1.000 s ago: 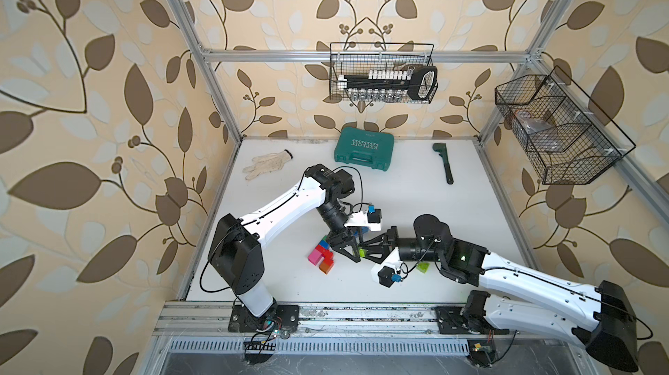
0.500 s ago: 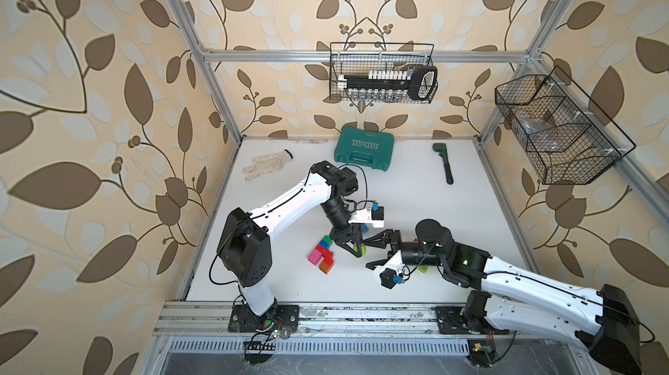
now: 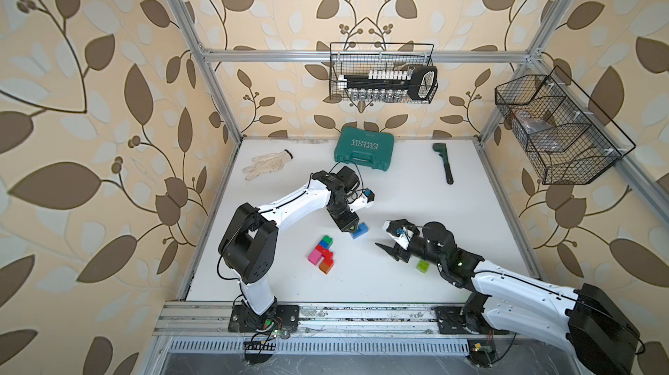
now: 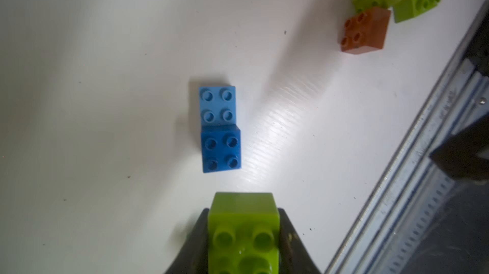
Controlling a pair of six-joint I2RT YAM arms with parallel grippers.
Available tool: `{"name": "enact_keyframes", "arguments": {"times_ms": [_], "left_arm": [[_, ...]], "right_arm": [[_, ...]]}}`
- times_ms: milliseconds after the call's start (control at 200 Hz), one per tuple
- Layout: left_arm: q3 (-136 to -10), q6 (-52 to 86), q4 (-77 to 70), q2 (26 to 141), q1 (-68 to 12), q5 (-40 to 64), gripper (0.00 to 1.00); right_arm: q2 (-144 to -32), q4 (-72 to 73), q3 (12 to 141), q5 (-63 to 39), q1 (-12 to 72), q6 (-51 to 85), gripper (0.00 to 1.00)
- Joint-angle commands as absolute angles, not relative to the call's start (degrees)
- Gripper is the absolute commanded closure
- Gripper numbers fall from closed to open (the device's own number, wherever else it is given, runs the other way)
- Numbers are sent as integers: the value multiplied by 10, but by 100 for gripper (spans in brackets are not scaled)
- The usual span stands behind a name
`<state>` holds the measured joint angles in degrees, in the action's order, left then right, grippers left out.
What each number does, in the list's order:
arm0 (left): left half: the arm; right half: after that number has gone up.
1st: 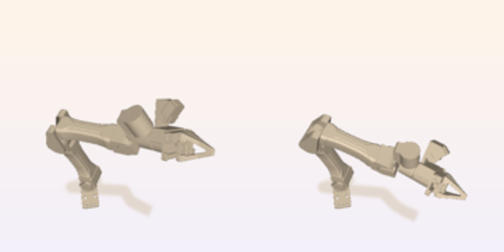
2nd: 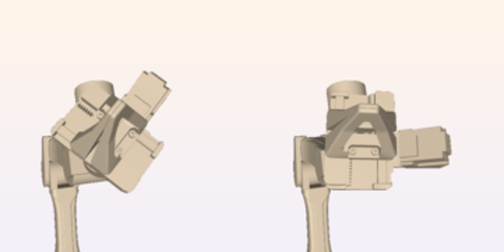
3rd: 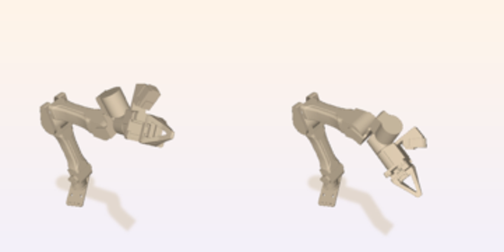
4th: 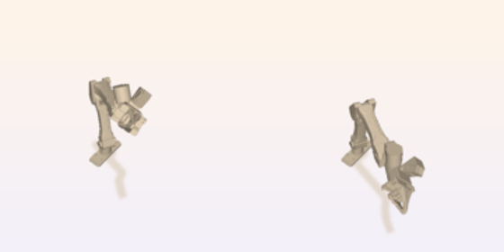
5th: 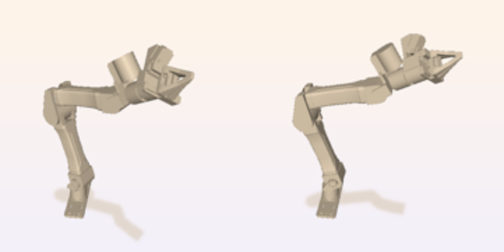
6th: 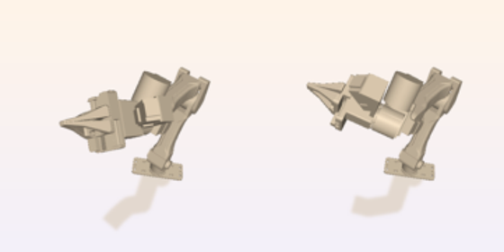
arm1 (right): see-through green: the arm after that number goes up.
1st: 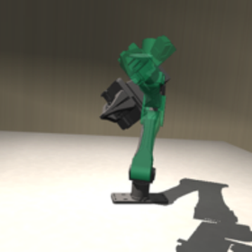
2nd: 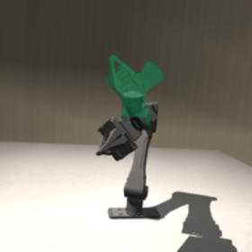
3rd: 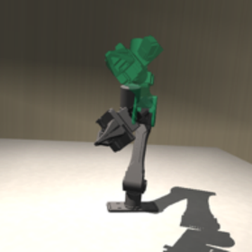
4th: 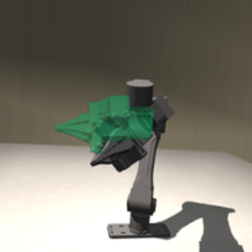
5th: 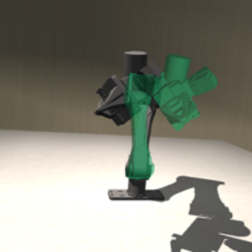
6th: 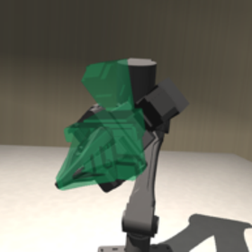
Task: Assemble the letter h with lego
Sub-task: Assemble the lego brick with the lego brick.
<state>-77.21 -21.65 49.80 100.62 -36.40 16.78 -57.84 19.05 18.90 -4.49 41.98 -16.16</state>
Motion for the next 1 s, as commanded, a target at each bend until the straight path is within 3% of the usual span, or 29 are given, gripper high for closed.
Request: {"name": "enact_keyframes", "arguments": {"times_ms": [0,590,995], "left_arm": [[-788,-154,487,1038,-372,128,71],[-747,-124,404,1040,-376,156,66],[-716,-144,383,1035,-397,121,63]], "right_arm": [[-578,182,208,-5,408,-62,27],[-514,86,229,-27,407,-62,27],[-518,74,237,-30,407,-61,27]]}}
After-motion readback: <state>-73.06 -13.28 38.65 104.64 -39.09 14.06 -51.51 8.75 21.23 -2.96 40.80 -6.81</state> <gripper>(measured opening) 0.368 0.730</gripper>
